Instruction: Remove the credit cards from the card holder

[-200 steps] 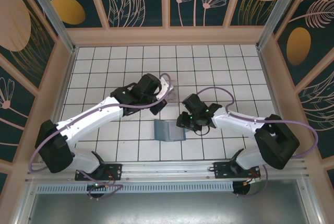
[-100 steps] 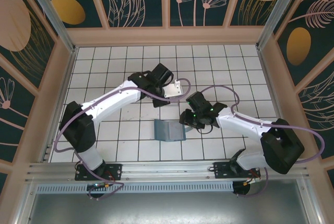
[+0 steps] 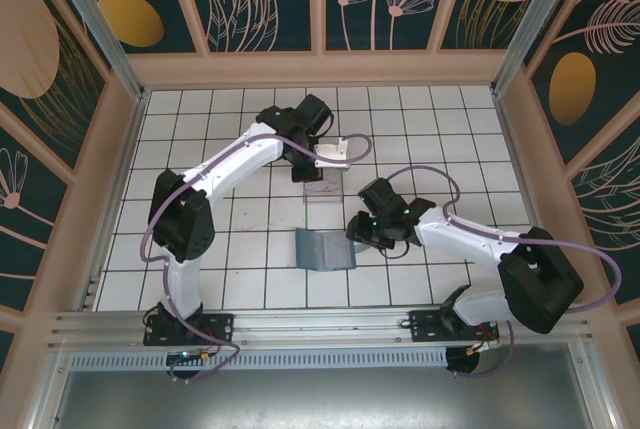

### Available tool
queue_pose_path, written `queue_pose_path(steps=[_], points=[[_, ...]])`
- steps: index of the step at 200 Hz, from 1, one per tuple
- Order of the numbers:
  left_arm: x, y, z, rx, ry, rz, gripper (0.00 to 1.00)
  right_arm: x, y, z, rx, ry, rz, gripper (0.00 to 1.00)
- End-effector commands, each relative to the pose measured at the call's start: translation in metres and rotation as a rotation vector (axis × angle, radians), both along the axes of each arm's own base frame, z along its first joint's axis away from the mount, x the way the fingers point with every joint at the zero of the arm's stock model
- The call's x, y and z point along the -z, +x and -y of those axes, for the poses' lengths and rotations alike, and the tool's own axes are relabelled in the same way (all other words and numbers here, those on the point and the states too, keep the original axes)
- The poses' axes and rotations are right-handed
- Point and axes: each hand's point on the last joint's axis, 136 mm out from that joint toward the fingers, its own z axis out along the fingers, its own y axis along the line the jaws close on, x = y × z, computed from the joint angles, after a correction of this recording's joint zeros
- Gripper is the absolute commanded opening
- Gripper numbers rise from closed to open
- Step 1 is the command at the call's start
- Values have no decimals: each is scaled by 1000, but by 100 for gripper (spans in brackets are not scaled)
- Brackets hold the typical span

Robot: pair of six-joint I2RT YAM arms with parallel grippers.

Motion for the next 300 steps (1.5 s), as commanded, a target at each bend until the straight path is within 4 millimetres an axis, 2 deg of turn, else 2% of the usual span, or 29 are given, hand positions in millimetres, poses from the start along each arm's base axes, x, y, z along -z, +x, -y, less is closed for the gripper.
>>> queue_pose_path(steps=[1, 27, 178, 285, 300], points=[[7, -9, -1, 68, 30, -73, 0, 2, 1, 8, 28, -14, 6, 41], [17, -7, -1, 79, 76, -114, 0, 2, 2, 7, 31, -14, 5, 41], [50, 24, 1, 48, 178, -122, 0, 10, -2, 14, 53, -17, -16, 41], [79, 19, 3, 34, 203, -207, 0, 14, -4, 16, 53, -17, -28, 41], [78, 22, 5, 28, 198, -194, 5, 14, -4, 16, 54, -17, -29, 41]])
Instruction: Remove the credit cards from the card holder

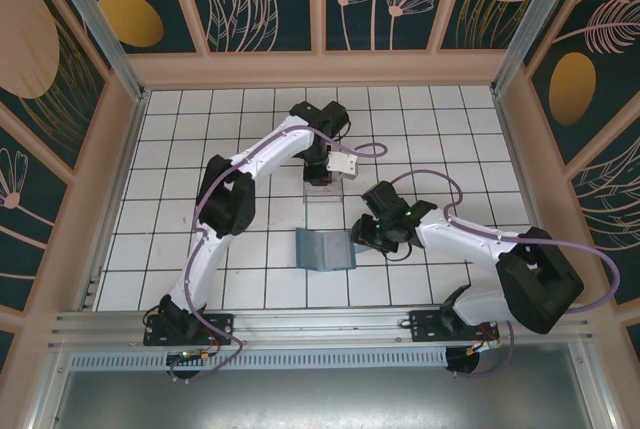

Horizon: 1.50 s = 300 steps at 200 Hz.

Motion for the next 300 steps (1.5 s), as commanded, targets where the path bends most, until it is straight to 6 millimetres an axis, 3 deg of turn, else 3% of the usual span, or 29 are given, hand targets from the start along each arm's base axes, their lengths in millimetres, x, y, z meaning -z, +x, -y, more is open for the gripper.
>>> queue_pose_path(steps=[1, 37, 108, 145, 168, 204, 224, 268, 300], points=[[0, 3, -3, -23, 6, -15, 5, 2, 0, 6, 28, -1, 1, 41], [-13, 12, 1, -26, -16, 36, 19, 0, 1, 6, 30, -2, 5, 41], [-38, 20, 3, -46, -57, 111, 23, -4, 4, 5, 32, 4, 16, 41], [-65, 13, 19, -120, -185, 98, 29, -7, 6, 3, 30, 8, 26, 41], [-76, 16, 25, -252, -238, 110, 28, -8, 8, 3, 25, 5, 30, 41], [-76, 28, 24, -533, -289, 177, 26, -10, 11, 3, 10, -6, 43, 41], [-81, 20, 26, -653, -358, 167, 26, -10, 13, 6, 11, -16, 48, 41], [-113, 19, 16, -991, -564, 167, 23, -11, 16, 9, 7, -11, 56, 41], [-114, 1, 8, -1152, -639, 111, 25, -14, 18, 9, 3, -6, 65, 41]])
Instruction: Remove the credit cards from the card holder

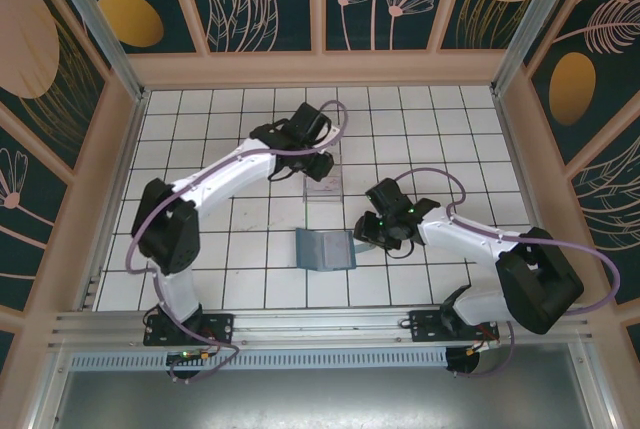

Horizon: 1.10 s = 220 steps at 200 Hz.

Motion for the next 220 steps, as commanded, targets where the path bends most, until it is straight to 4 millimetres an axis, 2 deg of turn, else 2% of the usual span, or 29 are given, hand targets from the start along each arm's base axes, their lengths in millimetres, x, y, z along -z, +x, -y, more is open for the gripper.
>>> queue_pose_path(steps=[1, 21, 24, 45, 76, 95, 135, 151, 156, 220], points=[[-21, 2, 4, -194, -171, 2, 25, -13, 9, 1, -5, 4, 49, 41], [-6, -11, 4, -280, -231, -89, 23, -16, 10, 2, -10, 2, 58, 41], [-16, -14, 4, -286, -265, -87, 22, -16, 11, 2, -10, -1, 60, 41], [-11, -31, 2, -367, -329, -140, 19, -20, 14, 6, -6, -6, 71, 41], [0, -55, 5, -428, -214, -135, 22, -24, 17, 9, -3, 1, 87, 41], [8, -69, 8, -477, -200, -182, 24, -25, 17, 10, -9, 1, 87, 41], [44, -102, 22, -489, -173, -338, 26, -27, 18, 12, -22, 6, 97, 41], [46, -111, 26, -488, -155, -341, 26, -27, 18, 12, -26, 8, 96, 41], [57, -114, 27, -493, -121, -353, 26, -27, 17, 12, -27, 10, 96, 41], [92, -146, 39, -499, -6, -449, 27, -23, 11, 18, -28, 13, 90, 41]])
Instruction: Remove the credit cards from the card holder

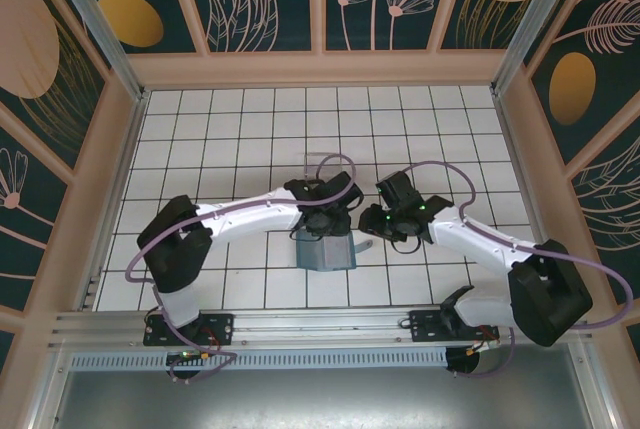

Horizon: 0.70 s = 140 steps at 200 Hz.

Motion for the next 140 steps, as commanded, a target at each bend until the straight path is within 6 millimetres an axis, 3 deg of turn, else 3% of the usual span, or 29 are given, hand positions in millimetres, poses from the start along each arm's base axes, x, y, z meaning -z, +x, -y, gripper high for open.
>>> queue_pose_path(steps=[1, 80, 140], points=[[6, -12, 4, -21, 26, -59, 27, 1, -5, 9, -1, -14, -3, 41], [42, -35, 14, 30, 142, -156, 27, 8, -7, 20, 15, 5, -8, 41], [50, -38, 11, 35, 201, -162, 29, 11, -9, 22, 7, 11, -13, 41]])
